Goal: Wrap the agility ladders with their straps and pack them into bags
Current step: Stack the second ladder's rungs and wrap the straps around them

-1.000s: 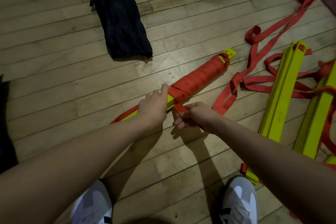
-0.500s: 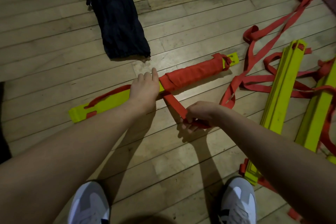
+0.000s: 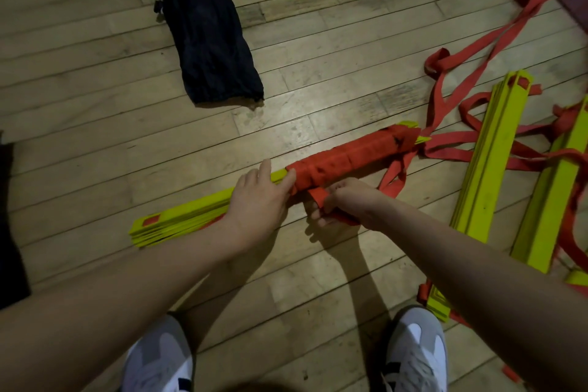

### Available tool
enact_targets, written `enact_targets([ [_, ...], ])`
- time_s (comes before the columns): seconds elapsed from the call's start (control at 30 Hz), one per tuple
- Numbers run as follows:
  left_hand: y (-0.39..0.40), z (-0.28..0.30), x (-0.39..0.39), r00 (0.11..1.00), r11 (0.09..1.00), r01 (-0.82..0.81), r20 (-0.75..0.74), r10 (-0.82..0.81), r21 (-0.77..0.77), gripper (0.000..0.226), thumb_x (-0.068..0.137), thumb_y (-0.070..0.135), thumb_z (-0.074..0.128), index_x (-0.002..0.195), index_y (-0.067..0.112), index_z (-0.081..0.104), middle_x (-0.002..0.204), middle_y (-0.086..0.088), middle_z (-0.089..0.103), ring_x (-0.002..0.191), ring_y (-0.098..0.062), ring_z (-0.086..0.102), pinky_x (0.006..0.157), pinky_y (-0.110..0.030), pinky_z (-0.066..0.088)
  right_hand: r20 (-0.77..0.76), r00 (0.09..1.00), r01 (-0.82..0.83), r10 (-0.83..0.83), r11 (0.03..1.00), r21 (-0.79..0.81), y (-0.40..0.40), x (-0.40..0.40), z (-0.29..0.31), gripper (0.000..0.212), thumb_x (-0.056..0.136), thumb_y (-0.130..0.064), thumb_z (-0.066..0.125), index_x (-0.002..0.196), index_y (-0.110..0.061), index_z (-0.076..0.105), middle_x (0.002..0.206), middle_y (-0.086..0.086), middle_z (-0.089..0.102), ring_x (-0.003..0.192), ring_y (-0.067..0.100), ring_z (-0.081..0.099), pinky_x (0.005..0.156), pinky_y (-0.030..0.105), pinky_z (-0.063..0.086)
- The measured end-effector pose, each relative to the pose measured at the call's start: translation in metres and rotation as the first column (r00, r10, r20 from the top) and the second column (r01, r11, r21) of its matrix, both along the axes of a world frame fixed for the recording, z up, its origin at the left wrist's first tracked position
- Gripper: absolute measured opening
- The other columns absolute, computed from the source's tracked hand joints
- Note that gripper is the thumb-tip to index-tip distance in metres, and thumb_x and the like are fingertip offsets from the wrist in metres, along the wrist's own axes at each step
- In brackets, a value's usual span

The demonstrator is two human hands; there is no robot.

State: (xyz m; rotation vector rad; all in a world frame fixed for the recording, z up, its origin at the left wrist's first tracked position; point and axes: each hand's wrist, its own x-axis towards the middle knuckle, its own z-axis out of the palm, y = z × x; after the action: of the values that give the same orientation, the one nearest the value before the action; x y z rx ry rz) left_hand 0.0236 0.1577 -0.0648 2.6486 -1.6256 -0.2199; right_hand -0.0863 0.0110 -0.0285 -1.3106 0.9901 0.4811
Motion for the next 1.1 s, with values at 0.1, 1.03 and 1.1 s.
enact_targets([
  [0.1, -0.009, 0.005, -0.001, 0.993, 0.991, -0.094, -0.068, 0.100, 0.095, 0.046, 0.095, 0.021, 0.047, 0.136, 0.023, 0.028, 0.119, -0.016, 0.049, 0.102, -0.036, 0.054, 0.077, -0.039, 0.040, 0.017, 1.000, 0.025, -0.026, 1.000, 0.006, 0.002, 0.002, 0.001, 0.024, 0.085, 0.018, 0.042, 0.079, 0.002, 0.059, 0.076, 0.017, 0.066, 0.062, 0.022, 0.064, 0.062, 0.025, 0.058],
  [1.03, -0.033, 0.011, 0.060, 0.974, 0.953, -0.148, 0.207, 0.093, 0.265, 0.037, 0.094, 0.027, 0.052, 0.122, 0.007, 0.037, 0.113, -0.015, 0.055, 0.099, -0.030, 0.057, 0.071, -0.035, 0.042, -0.205, 0.938, -0.269, 0.279, 0.960, 0.076, -0.015, 0.021, 0.016, 0.019, 0.093, -0.006, 0.038, 0.085, -0.006, 0.056, 0.067, 0.006, 0.064, 0.071, 0.022, 0.065, 0.072, 0.031, 0.044],
  [1.1, -0.025, 0.005, 0.055, 0.959, 0.964, -0.121, 0.280, 0.051, 0.239, 0.035, 0.088, 0.029, 0.060, 0.112, 0.009, 0.044, 0.104, -0.014, 0.057, 0.092, -0.030, 0.057, 0.076, -0.036, 0.044, -0.156, 0.959, -0.226, 0.235, 0.972, 0.071, -0.010, 0.017, 0.008, 0.016, 0.091, -0.005, 0.044, 0.089, -0.004, 0.059, 0.073, 0.008, 0.068, 0.074, 0.022, 0.067, 0.078, 0.034, 0.049],
])
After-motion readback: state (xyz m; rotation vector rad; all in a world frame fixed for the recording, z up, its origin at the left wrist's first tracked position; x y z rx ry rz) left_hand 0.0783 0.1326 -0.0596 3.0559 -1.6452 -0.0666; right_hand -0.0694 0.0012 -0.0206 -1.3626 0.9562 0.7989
